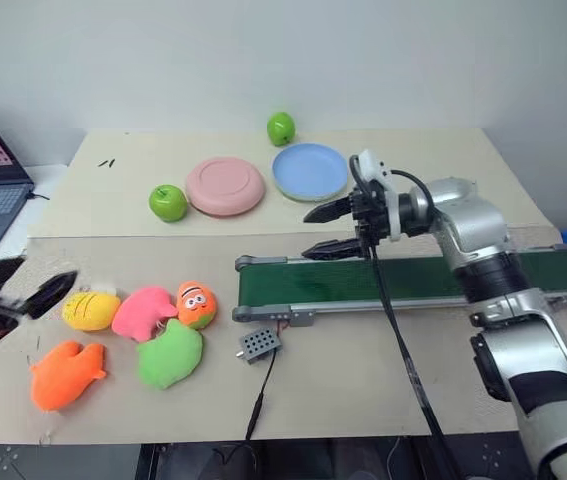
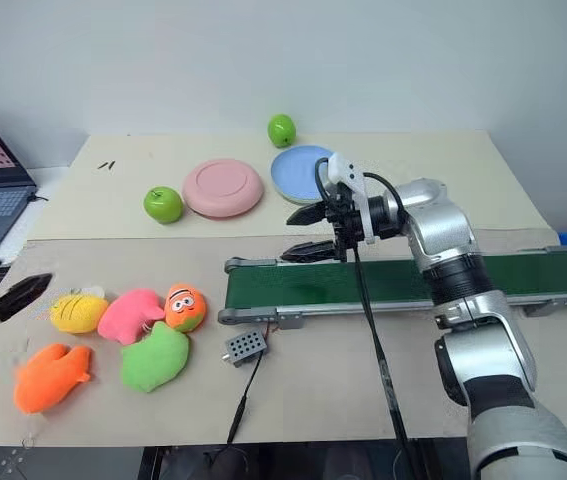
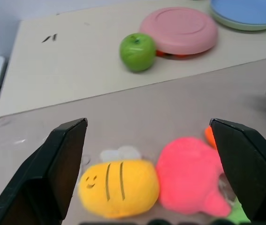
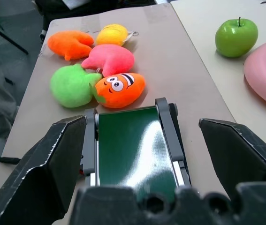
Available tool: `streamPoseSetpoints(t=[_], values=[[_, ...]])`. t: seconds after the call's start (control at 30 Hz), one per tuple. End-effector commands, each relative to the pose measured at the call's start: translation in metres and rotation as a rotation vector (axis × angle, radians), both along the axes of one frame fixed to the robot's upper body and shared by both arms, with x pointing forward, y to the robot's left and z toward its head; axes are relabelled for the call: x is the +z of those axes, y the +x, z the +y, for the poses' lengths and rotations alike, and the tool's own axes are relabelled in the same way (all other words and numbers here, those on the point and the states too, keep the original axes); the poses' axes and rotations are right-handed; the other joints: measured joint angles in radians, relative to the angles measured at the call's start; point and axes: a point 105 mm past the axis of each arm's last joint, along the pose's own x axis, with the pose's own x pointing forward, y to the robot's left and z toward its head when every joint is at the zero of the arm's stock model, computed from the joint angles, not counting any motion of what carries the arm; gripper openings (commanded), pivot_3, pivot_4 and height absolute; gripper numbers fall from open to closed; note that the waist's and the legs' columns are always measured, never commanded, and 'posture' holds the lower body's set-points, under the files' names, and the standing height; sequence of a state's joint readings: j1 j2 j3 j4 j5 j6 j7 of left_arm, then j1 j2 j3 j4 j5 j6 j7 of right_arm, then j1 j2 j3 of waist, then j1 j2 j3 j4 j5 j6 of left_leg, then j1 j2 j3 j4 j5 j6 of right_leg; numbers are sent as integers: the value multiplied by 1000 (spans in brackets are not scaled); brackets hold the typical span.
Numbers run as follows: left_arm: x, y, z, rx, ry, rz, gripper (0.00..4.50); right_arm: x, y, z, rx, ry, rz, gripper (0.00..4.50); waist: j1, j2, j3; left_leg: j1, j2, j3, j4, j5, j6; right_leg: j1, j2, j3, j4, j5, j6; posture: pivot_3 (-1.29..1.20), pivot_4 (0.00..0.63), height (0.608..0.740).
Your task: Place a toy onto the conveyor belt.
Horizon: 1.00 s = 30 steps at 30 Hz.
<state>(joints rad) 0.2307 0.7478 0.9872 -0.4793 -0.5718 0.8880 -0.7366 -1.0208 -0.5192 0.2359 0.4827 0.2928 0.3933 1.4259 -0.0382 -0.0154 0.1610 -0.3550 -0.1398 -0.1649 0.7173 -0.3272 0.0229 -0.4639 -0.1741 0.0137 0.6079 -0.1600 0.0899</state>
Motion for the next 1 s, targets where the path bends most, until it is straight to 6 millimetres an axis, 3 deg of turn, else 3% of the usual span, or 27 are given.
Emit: streamPoseSetpoints(t=[0.03,0.2,0.3,0.37,0.47,0.63,1.0], values=[[5,-25,19,100,62,-42,4440,13,-1,4,45,-1,-51,4500,0,0,0,1,1,1,-2,0,0,1,0,0,-1,0,0,0,150,740],[-17,-43,28,163,24,-56,4440,12,-7,3,79,0,-29,4500,1,0,0,3,6,5,-3,-1,-1,1,5,1,-3,1,-3,0,150,740],[-38,-55,32,210,-54,-37,4440,13,-21,4,141,16,14,4500,0,0,0,3,13,6,-3,-3,-4,2,12,1,-9,4,-8,0,150,740],[-56,-63,33,249,-189,-19,4440,14,-29,5,173,20,37,4500,-1,0,0,3,15,7,-4,-3,-5,1,14,1,-12,5,-8,0,150,740],[-87,-81,41,356,-552,-58,4440,21,-39,10,235,44,61,4500,-5,0,0,3,16,9,-4,-3,-5,0,15,1,-13,5,-9,0,150,740],[-118,-100,37,392,-820,8,4440,25,-53,14,313,53,88,4500,-3,-1,0,4,17,11,-4,-4,-5,-1,15,1,-12,5,-10,0,150,740],[-140,-112,46,511,-1205,-113,4440,23,-53,8,283,7,70,4500,3,-1,-1,7,17,13,-4,-5,-5,-1,15,1,-12,5,-10,0,150,740]])
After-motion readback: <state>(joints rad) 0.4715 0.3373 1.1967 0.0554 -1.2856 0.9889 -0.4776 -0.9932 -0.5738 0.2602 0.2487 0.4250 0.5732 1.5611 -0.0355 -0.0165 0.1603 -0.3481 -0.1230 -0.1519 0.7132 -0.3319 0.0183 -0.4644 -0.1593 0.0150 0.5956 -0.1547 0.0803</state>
